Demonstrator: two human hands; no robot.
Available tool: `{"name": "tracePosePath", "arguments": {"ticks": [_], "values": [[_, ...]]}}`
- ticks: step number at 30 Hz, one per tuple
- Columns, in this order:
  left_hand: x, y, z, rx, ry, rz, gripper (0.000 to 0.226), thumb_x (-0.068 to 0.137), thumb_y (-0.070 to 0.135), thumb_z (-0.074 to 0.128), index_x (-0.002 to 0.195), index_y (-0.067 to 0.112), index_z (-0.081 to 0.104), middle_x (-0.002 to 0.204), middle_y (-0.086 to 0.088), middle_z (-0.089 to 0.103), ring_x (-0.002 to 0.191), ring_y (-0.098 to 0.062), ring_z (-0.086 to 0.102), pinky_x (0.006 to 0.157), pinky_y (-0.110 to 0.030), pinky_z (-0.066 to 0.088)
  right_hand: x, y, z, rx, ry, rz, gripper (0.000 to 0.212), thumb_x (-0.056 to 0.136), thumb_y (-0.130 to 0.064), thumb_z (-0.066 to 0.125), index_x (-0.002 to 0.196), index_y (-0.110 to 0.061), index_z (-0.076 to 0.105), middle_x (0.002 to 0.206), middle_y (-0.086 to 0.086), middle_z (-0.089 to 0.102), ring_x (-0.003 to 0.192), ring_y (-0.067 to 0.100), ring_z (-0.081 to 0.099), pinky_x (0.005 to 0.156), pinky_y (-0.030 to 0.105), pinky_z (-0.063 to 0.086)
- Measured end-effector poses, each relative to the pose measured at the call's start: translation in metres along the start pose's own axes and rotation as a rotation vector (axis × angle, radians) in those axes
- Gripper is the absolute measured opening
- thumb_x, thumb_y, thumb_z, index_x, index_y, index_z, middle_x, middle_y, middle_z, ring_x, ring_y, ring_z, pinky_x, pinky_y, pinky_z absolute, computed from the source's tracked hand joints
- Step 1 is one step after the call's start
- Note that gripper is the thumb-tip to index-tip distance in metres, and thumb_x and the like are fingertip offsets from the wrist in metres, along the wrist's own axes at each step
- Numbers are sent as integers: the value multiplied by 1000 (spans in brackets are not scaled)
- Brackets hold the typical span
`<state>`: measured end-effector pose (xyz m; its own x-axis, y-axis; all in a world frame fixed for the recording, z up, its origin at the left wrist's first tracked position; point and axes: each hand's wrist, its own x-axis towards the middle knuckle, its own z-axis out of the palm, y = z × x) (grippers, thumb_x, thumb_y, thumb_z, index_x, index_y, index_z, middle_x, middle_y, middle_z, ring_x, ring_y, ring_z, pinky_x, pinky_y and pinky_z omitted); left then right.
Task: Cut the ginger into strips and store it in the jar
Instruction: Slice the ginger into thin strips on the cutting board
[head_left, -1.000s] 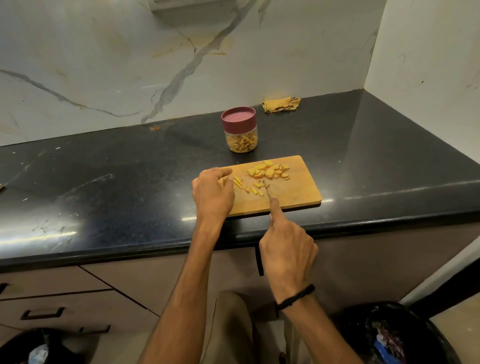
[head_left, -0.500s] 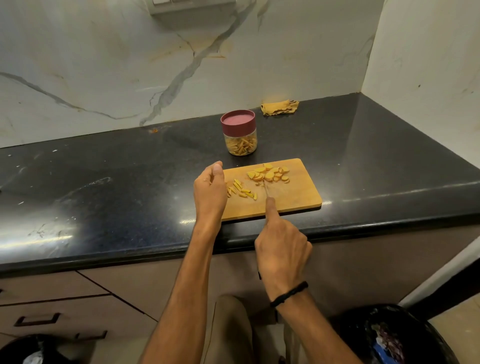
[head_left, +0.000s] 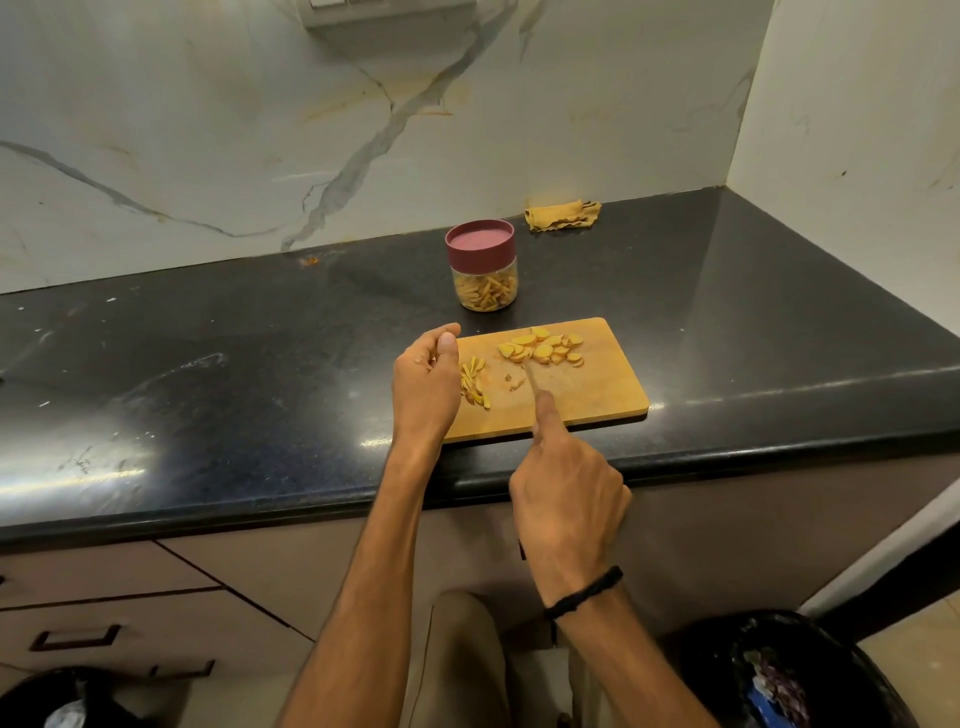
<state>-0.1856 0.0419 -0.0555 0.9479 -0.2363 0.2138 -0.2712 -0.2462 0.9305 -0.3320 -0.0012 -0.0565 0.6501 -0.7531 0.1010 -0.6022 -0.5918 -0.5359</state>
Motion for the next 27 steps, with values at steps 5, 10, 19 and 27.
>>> {"name": "tracePosePath", "arguments": {"ticks": [5, 10, 19, 27], "values": [[-1, 1, 4, -90, -17, -32, 44, 108, 42, 37, 132, 16, 63, 126, 10, 64, 111, 1, 55, 88, -15, 41, -8, -5, 11, -13, -12, 24, 61, 103, -27, 40, 154, -32, 8, 87, -1, 54, 75, 12, 53, 64, 26, 39], [-2, 3, 0, -170, -66, -73, 56, 106, 54, 27, 128, 18, 64, 116, 15, 65, 99, 11, 59, 80, -8, 39, -14, -22, 21, -9, -78, -75, 63, 102, -26, 41, 155, -30, 6, 98, 3, 60, 88, 16, 62, 72, 29, 47], [3, -4, -3, -249, -90, -87, 70, 103, 60, 20, 132, 12, 62, 139, -1, 60, 124, -8, 54, 98, -20, 41, -2, -8, 5, -18, -69, -33, 60, 103, -27, 39, 154, -33, 9, 88, -2, 49, 74, 11, 42, 66, 26, 33], [0, -3, 0, -222, -92, -77, 69, 104, 59, 21, 132, 13, 62, 139, 0, 60, 124, -8, 54, 101, -24, 41, -1, -3, 2, -25, -58, -71, 59, 103, -30, 38, 154, -36, 10, 85, -3, 47, 72, 9, 43, 63, 25, 31]]}}
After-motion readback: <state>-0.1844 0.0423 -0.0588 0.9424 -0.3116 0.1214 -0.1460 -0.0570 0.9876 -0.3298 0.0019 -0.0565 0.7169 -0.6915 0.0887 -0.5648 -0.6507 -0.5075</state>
